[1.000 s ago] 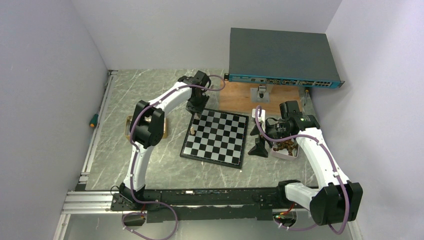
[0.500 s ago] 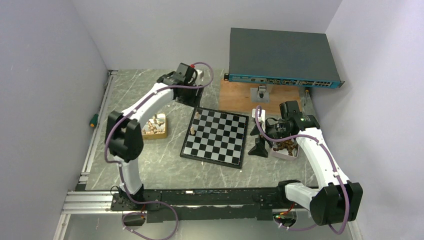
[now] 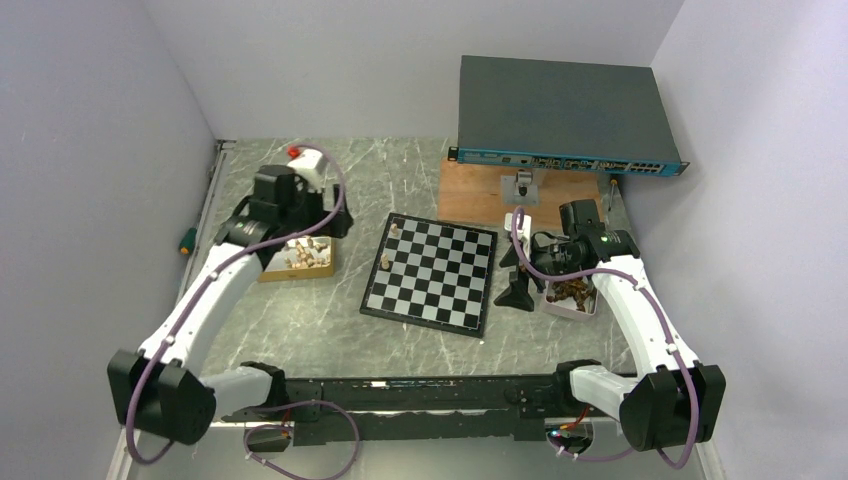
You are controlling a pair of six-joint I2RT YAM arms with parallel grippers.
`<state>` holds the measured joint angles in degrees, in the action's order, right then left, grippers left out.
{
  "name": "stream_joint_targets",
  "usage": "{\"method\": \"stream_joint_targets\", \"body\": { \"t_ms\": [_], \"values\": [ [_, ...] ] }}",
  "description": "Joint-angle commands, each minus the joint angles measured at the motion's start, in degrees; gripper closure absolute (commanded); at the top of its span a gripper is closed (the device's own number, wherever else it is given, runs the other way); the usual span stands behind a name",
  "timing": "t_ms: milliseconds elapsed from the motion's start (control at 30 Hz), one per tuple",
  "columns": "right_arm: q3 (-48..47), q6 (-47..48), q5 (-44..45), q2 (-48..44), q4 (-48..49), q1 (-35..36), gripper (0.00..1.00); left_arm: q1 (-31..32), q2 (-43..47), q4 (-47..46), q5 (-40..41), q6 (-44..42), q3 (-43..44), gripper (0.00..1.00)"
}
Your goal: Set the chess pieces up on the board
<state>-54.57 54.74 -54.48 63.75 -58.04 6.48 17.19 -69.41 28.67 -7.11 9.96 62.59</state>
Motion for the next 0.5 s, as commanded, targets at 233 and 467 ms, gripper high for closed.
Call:
{"method": "stream_joint_targets", "body": {
  "t_ms": [233,467],
  "values": [
    [-7.3,-13.48,8.13,0.57,5.45,0.2,0.0,-8.84,16.38,-1.42,-1.78,-4.8,-10.84,0.0],
    [-5.13,-25.36,18.51,-4.17,10.03,-2.72,0.0,-8.97,20.34,-1.93,2.11,-7.04,-14.9,0.0]
  ]
}}
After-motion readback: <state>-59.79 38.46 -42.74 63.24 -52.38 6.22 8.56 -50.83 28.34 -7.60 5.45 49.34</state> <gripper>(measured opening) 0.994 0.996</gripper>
